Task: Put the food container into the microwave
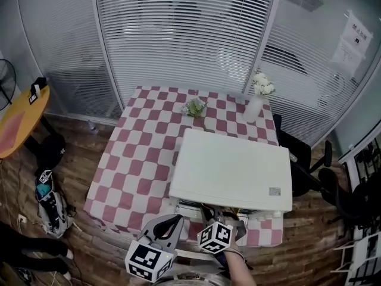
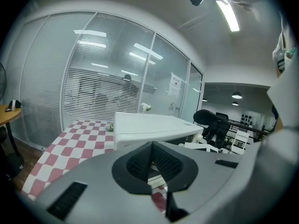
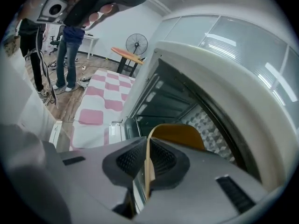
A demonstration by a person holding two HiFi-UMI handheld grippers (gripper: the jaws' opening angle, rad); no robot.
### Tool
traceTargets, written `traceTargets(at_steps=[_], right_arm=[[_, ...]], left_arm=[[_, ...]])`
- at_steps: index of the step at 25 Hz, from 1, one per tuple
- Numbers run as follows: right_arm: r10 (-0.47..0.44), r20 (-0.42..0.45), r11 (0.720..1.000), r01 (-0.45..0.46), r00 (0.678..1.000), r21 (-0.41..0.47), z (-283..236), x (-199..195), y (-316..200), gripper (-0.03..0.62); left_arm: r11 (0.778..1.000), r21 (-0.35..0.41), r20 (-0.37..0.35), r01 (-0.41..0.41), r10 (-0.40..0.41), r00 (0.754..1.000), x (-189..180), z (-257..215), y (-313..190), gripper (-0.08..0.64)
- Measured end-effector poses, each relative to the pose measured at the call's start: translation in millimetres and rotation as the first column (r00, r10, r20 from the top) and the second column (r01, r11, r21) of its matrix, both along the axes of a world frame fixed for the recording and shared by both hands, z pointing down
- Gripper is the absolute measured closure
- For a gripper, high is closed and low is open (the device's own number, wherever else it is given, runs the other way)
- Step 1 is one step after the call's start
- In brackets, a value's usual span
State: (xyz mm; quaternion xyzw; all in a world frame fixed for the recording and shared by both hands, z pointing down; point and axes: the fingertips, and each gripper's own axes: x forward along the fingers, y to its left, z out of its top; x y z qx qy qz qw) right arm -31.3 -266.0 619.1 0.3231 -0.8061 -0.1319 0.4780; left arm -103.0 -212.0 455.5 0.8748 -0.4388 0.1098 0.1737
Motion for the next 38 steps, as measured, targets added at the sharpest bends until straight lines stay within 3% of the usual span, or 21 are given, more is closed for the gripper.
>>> traceTargets(at_steps=[10,18,27,38], right_arm=[[-0.016,-0.058,0.999,0.018,0.998,0.032,15.1,1.4,-22.7,0.579],[0.005,-0.052,1.0,-0.004,0.999,0.031,18.8,5.3,-33.8,0.562],[0.05,0.031,0.996,-0.052,0.998,0.076,0.8,7.8,-31.2,0.514],[0.152,0.229,0.987,-0.16,0.961,0.015,-25.6,11.4,-5.1,0.523]], left_arm=[[1.0,0.004,-0.012,0.009,-0.009,1.0,-4.7,-2.4,-5.6,0.548],[1.0,0.007,-0.018,0.014,-0.014,1.0,-8.5,-2.5,-8.9,0.549],[1.0,0.006,-0.021,0.007,-0.007,1.0,-7.5,-0.5,-11.8,0.549],[0.998,-0.019,-0.009,-0.059,0.059,0.998,6.4,9.5,-5.7,0.548]])
